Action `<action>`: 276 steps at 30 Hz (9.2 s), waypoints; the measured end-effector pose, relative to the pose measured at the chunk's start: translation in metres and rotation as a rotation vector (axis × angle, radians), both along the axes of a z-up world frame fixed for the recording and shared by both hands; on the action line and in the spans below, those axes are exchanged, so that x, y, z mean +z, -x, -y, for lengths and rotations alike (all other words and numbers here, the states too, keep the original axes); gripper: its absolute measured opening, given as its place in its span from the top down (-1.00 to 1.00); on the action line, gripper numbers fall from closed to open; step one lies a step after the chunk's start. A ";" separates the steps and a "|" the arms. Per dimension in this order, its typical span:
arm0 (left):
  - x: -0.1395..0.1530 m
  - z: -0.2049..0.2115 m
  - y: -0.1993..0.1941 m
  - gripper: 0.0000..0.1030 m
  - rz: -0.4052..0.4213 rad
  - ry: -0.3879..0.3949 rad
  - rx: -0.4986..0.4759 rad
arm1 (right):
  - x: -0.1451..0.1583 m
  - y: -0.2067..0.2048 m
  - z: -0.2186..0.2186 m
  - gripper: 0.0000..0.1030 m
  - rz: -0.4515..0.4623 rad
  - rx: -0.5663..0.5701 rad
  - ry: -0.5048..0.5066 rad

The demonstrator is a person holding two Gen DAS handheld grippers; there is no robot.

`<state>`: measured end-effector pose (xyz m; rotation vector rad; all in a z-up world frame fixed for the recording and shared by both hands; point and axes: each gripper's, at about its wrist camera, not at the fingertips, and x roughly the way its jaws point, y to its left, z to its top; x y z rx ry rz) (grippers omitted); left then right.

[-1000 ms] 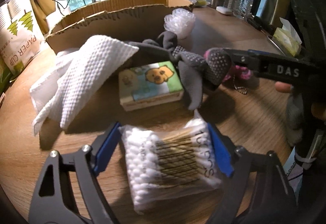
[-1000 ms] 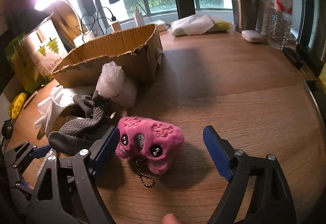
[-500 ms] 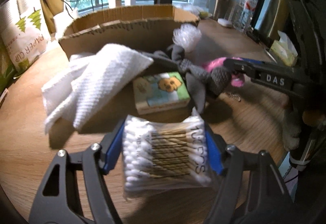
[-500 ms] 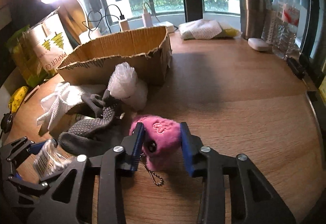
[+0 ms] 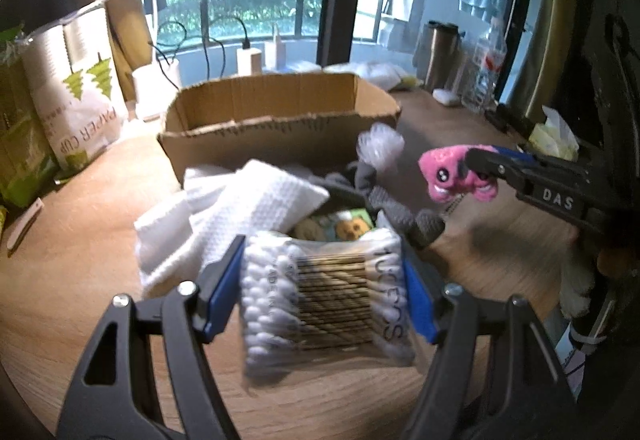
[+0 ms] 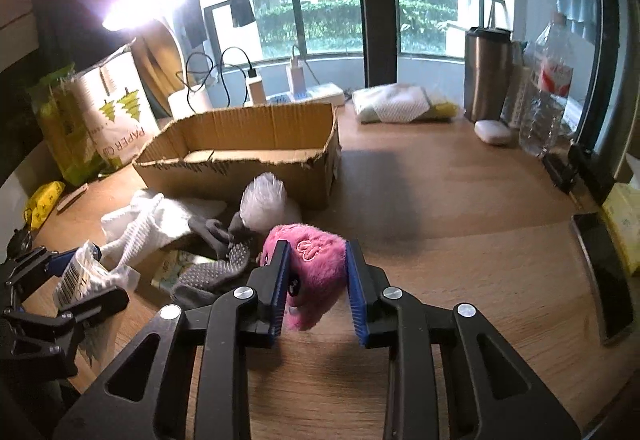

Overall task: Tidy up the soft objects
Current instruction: 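Carry the swab bag and pink plush into the cardboard box and release both, then grasp the gray glove with the right tool while the left tool approaches the dog-printed box, then grasp the dog-printed box with the left tool while the right tool lifts the glove, then lower the dog-printed box and gray glove into the cardboard box and release both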

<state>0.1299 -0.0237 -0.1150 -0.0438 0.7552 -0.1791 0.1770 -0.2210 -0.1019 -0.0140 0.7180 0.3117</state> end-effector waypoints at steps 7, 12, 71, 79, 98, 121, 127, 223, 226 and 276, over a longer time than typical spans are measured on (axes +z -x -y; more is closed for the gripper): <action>0.023 -0.012 -0.005 -0.39 0.067 0.014 0.036 | 0.025 0.003 0.003 0.44 0.054 -0.004 -0.012; 0.037 -0.019 -0.012 -0.39 0.124 0.011 0.056 | 0.040 0.001 0.002 0.44 0.088 0.006 -0.020; 0.004 0.001 -0.184 -0.61 0.112 0.054 0.123 | 0.015 -0.130 -0.031 0.42 -0.010 0.175 -0.077; 0.014 -0.007 -0.172 -0.72 0.128 0.051 0.122 | 0.011 -0.134 -0.034 0.02 -0.042 0.162 -0.080; 0.054 -0.035 -0.095 -0.72 0.220 0.112 0.112 | 0.052 -0.069 -0.040 0.01 0.064 0.124 -0.036; 0.035 -0.050 -0.029 -0.72 0.186 0.097 0.122 | 0.037 -0.013 -0.053 0.00 0.046 0.138 -0.016; 0.020 -0.045 -0.023 -0.72 0.157 0.096 0.127 | 0.017 -0.010 -0.051 0.00 0.008 0.142 -0.011; 0.033 0.004 -0.018 -0.32 0.154 0.009 0.031 | 0.042 0.011 0.001 0.54 0.111 0.169 -0.043; 0.041 0.000 -0.019 -0.32 0.175 0.010 0.040 | 0.046 0.007 -0.001 0.54 0.120 0.175 -0.039; 0.111 -0.051 -0.102 -0.32 0.423 0.076 0.164 | 0.092 -0.080 -0.055 0.53 0.268 0.264 0.053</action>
